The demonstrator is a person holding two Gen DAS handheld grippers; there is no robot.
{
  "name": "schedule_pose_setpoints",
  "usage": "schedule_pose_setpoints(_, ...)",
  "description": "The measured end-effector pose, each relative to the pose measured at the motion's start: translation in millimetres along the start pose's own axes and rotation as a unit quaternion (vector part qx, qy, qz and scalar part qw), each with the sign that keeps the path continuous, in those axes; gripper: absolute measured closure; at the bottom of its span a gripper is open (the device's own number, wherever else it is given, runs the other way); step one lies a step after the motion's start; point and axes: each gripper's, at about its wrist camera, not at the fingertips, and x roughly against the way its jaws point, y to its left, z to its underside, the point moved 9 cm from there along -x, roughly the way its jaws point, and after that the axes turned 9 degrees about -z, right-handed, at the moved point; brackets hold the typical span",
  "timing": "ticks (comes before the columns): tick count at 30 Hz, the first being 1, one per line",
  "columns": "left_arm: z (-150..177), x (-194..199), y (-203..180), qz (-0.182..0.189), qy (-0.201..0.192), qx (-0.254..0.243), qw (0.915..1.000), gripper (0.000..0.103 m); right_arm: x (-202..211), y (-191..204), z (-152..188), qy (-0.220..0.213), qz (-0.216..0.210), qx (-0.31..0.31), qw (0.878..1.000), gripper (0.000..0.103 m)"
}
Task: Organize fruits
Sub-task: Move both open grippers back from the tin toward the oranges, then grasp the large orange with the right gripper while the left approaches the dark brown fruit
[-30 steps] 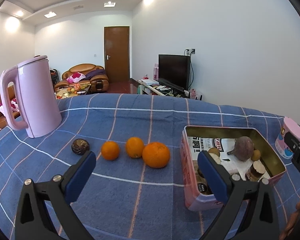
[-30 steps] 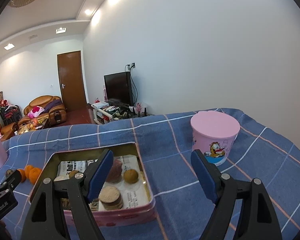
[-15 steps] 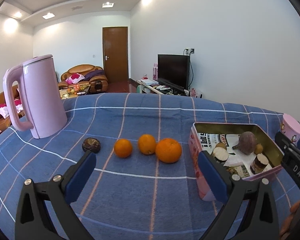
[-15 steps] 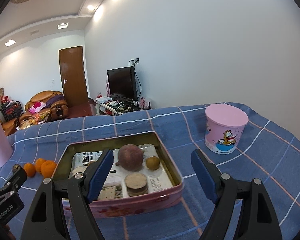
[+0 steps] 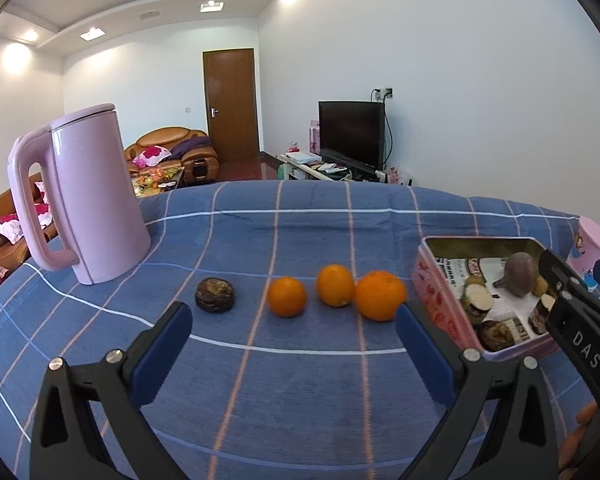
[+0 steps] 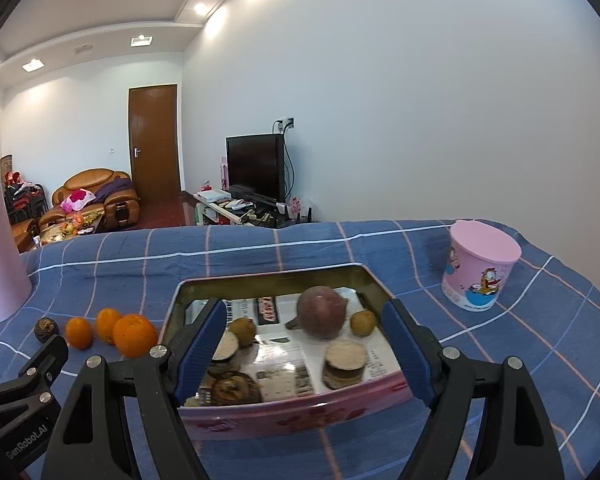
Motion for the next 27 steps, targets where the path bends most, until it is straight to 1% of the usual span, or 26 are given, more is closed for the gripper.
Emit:
schedule_pose_setpoints(7, -2, -10, 15, -0.005, 0.006, 0.000, 1.0000, 0.000, -7, 24, 1, 0.009, -0.010, 0.003, 1.000, 0.022)
schedule_pose_setpoints(11, -5, -15, 24, -0.015, 0.001, -0.008, 0.9999, 0.000, -13, 35, 1, 0.014, -0.015, 0.004, 1.000, 0.022)
schedule_pose_setpoints(21, -11, -35, 51, -0.031, 0.006, -0.009, 0.9995, 0.000, -24, 63, 1, 0.026, -0.029, 0.011, 0.999, 0.022)
schedule_pose_setpoints(23, -11, -42, 60, -0.037, 0.010, -0.007, 0.9992, 0.000, -26, 69, 2, 0.029, -0.034, 0.015, 0.999, 0.022)
schedule_pose_setpoints(27, -9, -62, 85, -0.051, 0.042, 0.019, 0.9976, 0.000, -31, 80, 3, 0.037, -0.050, 0.028, 0.998, 0.022)
